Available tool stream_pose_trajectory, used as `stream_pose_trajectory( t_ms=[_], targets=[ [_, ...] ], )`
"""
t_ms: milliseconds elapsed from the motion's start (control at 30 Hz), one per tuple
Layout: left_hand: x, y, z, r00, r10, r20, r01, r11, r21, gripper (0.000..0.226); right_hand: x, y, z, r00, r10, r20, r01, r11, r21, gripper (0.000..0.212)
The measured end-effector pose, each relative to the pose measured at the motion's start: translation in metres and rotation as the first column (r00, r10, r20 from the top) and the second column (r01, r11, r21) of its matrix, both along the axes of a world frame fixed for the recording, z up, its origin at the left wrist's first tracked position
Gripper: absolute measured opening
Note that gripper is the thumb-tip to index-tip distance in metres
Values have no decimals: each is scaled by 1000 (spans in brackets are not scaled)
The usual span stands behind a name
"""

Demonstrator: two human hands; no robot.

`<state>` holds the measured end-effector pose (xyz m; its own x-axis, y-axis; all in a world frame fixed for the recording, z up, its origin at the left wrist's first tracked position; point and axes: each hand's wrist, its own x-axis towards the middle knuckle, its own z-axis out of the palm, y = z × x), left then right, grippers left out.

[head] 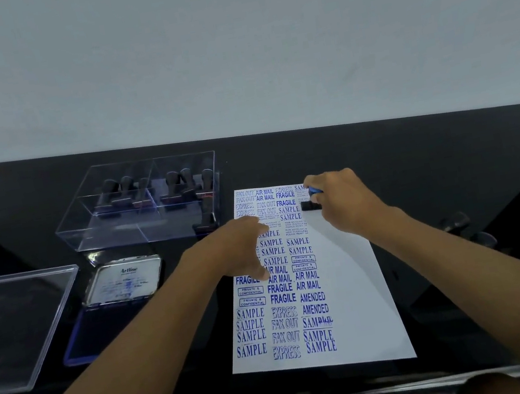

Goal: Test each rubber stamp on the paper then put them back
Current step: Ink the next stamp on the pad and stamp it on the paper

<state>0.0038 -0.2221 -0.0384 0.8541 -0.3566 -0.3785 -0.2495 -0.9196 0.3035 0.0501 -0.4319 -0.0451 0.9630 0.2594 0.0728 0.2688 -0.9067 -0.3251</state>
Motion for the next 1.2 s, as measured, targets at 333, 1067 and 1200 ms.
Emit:
stream_pose_trajectory(
  t_ms=[333, 1067, 1200],
  targets=[
    [2, -2, 8, 1000, 9, -28, -9, 1000, 3, 95, -2, 0, 40, 999, -31, -32, 34, 995, 98, 12],
    [-80, 116, 55, 989, 143, 42, -145, 989, 40, 90, -83, 132, 88, 958, 275, 83, -282, 955, 94, 11],
    [-105, 168, 52, 970, 239, 45, -243, 954, 173, 87, -106, 191, 71, 921, 389, 23, -388, 911, 139, 18]
  ],
)
